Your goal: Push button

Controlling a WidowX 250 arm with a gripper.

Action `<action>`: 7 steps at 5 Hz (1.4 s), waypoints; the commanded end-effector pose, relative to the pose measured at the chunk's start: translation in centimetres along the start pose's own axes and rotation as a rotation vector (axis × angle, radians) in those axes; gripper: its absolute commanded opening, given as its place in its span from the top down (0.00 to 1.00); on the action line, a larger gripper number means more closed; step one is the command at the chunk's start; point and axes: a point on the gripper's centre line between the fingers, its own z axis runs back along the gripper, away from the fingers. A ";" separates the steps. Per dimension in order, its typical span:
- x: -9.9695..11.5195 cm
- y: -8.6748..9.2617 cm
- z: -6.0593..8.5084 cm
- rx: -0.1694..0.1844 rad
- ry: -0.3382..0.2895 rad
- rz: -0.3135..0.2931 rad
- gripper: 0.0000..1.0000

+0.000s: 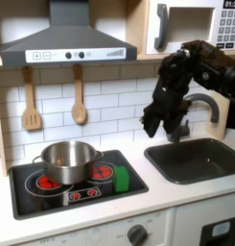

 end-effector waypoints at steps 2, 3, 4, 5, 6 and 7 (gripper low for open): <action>4.0 2.3 0.1 0.004 -0.116 0.046 1.00; 5.3 2.8 -0.3 0.015 -0.151 0.052 1.00; 6.5 3.1 -0.3 0.017 -0.186 0.058 1.00; 7.7 3.3 -0.1 0.016 -0.230 0.056 1.00; 8.9 3.9 0.5 0.020 -0.275 0.058 1.00; 9.9 4.5 0.9 0.022 -0.305 0.060 1.00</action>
